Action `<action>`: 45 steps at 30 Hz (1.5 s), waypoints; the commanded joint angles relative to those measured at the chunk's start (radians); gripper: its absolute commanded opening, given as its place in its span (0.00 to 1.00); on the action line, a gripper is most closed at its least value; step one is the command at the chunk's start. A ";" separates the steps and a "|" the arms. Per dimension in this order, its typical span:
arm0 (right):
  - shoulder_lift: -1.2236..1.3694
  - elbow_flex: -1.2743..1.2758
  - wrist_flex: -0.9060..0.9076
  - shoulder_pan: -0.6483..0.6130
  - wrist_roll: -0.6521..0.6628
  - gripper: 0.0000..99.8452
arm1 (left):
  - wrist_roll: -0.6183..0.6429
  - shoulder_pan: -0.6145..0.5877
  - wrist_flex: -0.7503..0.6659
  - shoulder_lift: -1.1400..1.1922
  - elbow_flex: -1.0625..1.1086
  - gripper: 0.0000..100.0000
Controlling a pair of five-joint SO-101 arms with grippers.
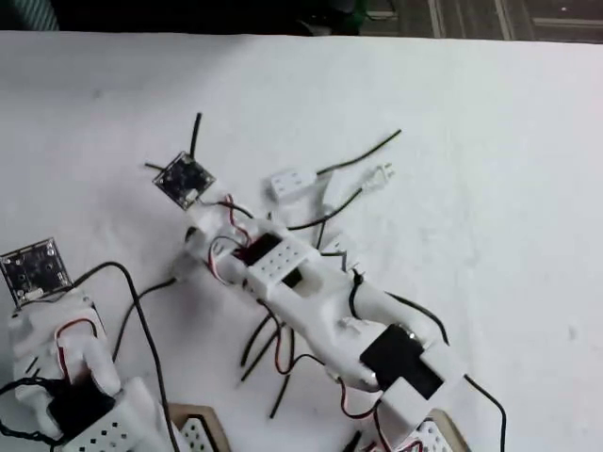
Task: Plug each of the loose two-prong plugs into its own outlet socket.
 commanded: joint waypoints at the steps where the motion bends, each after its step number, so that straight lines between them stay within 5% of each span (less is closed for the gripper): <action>1: -0.013 -0.034 0.021 0.001 -0.002 0.02 | -0.006 -0.010 0.005 -0.008 -0.005 0.02; 26: -0.002 -0.029 0.058 -0.021 -0.052 0.02 | -0.006 -0.010 0.005 -0.008 -0.005 0.02; 37: 0.062 -0.052 0.160 -0.019 -0.044 0.02 | -0.006 -0.010 0.005 -0.008 -0.005 0.02; 45: 0.148 -0.195 0.392 -0.016 -0.043 0.02 | -0.006 -0.008 0.005 -0.008 -0.005 0.02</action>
